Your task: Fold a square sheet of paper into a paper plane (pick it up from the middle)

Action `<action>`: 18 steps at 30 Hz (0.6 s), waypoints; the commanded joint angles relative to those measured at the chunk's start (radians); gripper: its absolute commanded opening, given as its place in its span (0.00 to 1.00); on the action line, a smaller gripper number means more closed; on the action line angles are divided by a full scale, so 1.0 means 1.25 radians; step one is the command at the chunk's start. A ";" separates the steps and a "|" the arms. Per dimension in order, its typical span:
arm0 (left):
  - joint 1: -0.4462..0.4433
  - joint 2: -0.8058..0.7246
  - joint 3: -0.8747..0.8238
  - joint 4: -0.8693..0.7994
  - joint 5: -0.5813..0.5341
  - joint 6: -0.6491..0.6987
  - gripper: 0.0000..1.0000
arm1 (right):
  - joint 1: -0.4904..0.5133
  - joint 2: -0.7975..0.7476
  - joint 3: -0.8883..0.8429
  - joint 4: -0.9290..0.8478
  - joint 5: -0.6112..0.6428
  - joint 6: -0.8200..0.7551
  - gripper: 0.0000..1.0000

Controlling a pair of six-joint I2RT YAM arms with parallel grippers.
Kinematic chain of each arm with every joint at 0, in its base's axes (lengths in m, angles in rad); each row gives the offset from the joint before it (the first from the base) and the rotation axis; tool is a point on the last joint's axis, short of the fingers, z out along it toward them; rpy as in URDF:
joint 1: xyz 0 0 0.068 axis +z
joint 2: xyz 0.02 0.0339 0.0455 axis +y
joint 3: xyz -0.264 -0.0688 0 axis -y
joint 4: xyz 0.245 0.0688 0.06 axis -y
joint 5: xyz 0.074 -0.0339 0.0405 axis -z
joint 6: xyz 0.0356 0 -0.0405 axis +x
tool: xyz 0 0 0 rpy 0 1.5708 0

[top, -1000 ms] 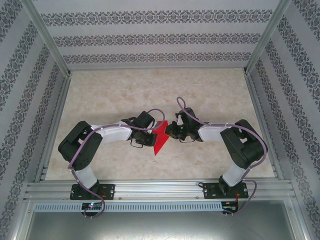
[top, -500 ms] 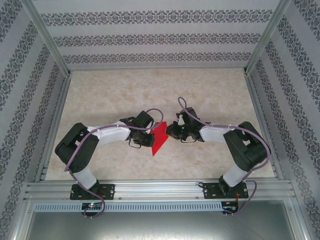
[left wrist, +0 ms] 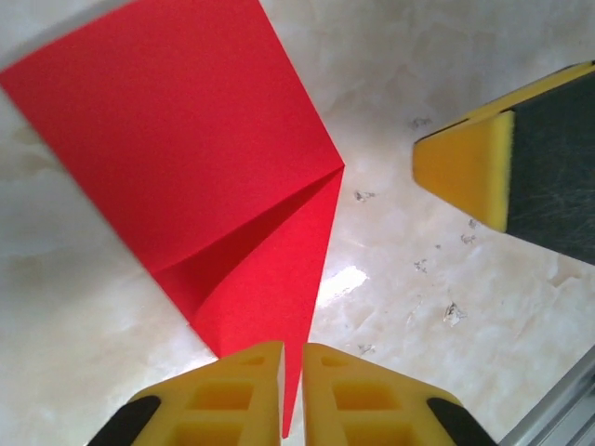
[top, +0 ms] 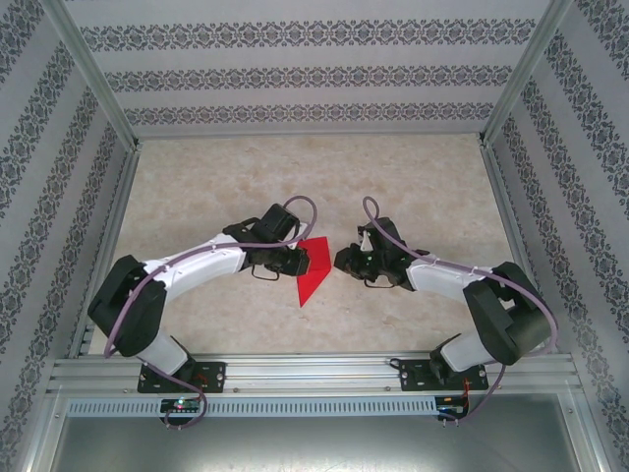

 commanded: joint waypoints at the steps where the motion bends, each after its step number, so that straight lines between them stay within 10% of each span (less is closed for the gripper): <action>1: -0.020 0.061 0.033 -0.017 0.025 -0.005 0.12 | -0.009 0.026 -0.016 0.051 -0.012 0.022 0.21; 18: -0.018 0.154 0.057 -0.066 -0.155 -0.047 0.06 | 0.029 0.145 0.037 0.120 -0.065 0.037 0.28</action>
